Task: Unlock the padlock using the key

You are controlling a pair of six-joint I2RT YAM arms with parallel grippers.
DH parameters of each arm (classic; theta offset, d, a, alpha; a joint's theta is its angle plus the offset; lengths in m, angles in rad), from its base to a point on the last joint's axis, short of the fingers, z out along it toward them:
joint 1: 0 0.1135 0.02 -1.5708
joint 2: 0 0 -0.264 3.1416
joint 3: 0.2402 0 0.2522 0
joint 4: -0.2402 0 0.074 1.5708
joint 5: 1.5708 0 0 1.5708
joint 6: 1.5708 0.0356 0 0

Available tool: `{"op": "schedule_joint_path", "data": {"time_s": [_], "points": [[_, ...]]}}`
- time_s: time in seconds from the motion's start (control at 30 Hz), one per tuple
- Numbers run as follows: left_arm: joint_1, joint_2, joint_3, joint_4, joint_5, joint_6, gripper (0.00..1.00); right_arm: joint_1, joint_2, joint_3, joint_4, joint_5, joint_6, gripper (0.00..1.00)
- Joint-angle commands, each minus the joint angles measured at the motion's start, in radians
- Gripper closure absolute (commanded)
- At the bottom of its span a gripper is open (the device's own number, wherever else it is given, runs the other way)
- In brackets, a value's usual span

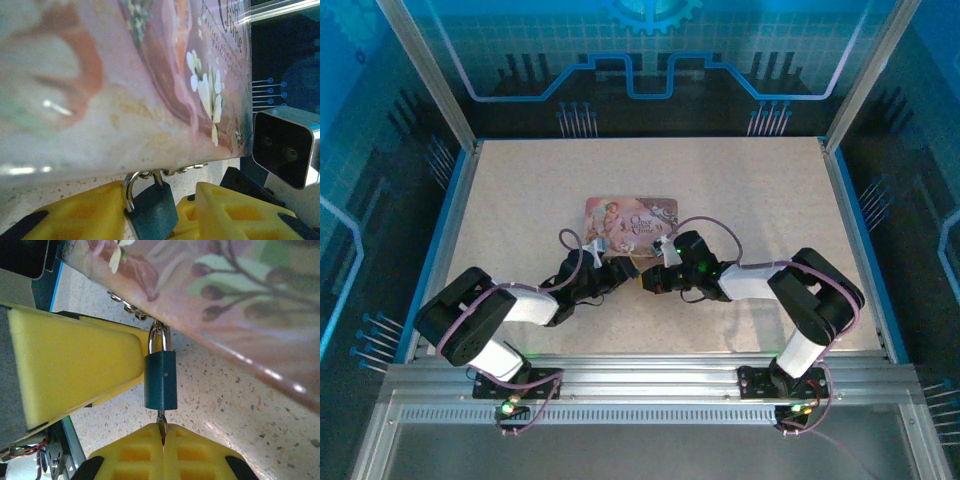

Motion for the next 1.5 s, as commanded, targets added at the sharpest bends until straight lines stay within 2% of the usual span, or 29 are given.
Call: {"op": "schedule_joint_path", "data": {"time_s": [0.0,0.3,0.6,0.83,1.0,1.2,1.27,1.37,1.47], "points": [[-0.022,0.022,0.015,-0.021,0.051,-0.06,0.63,0.019,0.013,0.041,0.106,-0.032,0.035,1.0],[-0.024,0.025,0.017,-0.018,0.058,-0.062,0.64,0.019,0.014,0.048,0.139,-0.03,0.091,1.0],[-0.027,0.021,0.011,-0.002,0.061,-0.072,0.75,0.019,0.02,0.05,0.132,-0.032,0.117,0.99],[-0.027,0.012,0.004,0.005,0.058,-0.084,0.85,0.019,0.011,0.05,0.096,-0.022,0.099,0.95],[-0.027,-0.002,-0.001,-0.01,0.044,-0.09,0.98,0.017,0.0,0.044,0.055,-0.009,0.072,0.91],[-0.027,-0.009,-0.001,-0.015,0.036,-0.1,1.0,0.008,-0.007,0.019,0.054,-0.005,0.073,0.87],[-0.026,-0.009,-0.001,-0.016,0.033,-0.1,1.0,0.008,-0.017,0.01,0.054,-0.002,0.07,0.84],[-0.027,-0.009,-0.002,-0.018,0.028,-0.1,1.0,0.007,-0.04,-0.008,0.048,0.014,0.054,0.71],[-0.026,-0.009,-0.002,-0.022,0.023,-0.098,1.0,0.002,-0.064,-0.022,0.024,0.026,0.032,0.64]]}}
